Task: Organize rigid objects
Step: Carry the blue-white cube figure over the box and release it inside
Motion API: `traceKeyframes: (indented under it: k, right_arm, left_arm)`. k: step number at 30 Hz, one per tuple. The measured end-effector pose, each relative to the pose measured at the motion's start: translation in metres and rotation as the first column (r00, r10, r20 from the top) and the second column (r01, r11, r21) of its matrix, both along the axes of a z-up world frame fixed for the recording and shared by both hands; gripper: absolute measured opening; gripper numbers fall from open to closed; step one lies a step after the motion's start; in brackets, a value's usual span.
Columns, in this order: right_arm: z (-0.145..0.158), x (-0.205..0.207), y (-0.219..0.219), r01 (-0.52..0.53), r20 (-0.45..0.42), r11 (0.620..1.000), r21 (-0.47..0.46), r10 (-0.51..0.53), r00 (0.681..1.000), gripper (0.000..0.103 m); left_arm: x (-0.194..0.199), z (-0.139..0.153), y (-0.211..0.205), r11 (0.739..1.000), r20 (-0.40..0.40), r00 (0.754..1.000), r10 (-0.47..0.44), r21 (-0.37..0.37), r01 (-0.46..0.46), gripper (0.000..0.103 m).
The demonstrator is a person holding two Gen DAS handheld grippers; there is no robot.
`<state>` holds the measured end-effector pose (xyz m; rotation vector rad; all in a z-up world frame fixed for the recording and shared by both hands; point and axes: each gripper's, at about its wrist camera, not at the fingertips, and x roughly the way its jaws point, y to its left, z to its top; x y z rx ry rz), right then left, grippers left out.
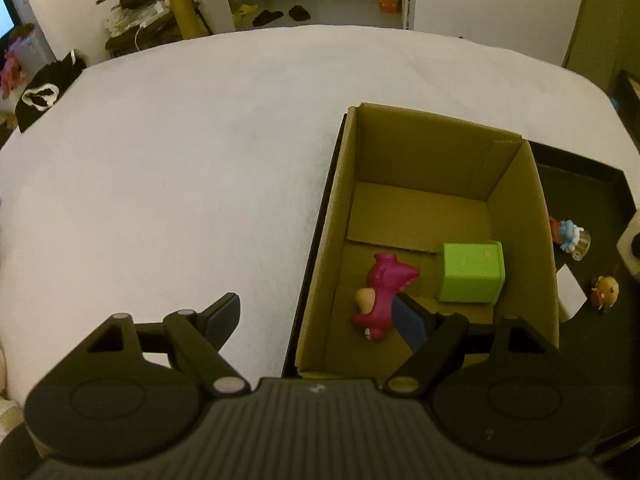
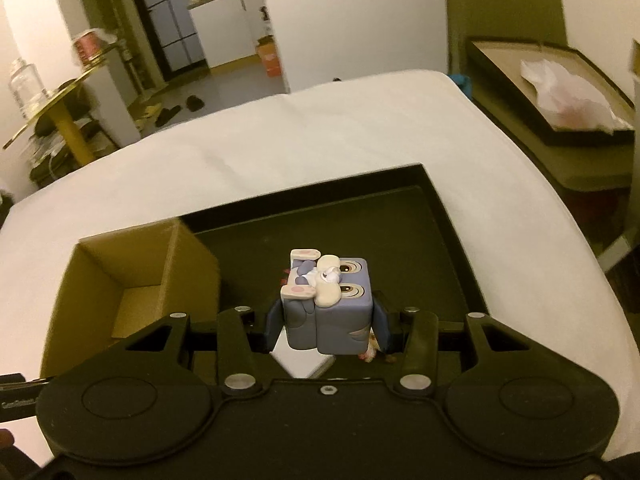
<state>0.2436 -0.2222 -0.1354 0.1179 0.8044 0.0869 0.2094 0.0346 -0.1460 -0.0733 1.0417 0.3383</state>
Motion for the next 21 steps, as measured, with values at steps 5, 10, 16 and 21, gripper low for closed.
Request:
traceKeyframes:
  k: [5, 10, 16, 21]
  right_arm:
    - [0.009, -0.001, 0.017, -0.036, 0.032, 0.999, -0.029, 0.037, 0.999, 0.044]
    - [0.016, -0.003, 0.034, -0.070, 0.060, 0.996, -0.051, 0.073, 0.996, 0.044]
    - [0.024, -0.002, 0.057, -0.117, 0.087, 0.990, -0.074, 0.123, 0.989, 0.044]
    - [0.031, -0.002, 0.078, -0.160, 0.111, 0.983, -0.093, 0.170, 0.979, 0.044]
  left_arm:
    - [-0.002, 0.000, 0.003, 1.000, 0.017, 1.000, -0.005, -0.016, 0.006, 0.082]
    - [-0.005, 0.001, 0.007, 0.999, 0.043, 0.999, -0.016, -0.028, 0.017, 0.081]
    - [-0.007, 0.001, 0.012, 0.999, 0.072, 0.997, -0.016, -0.049, 0.020, 0.073]
    - [-0.007, -0.003, 0.014, 0.998, 0.062, 0.998, -0.023, -0.062, 0.026, 0.056]
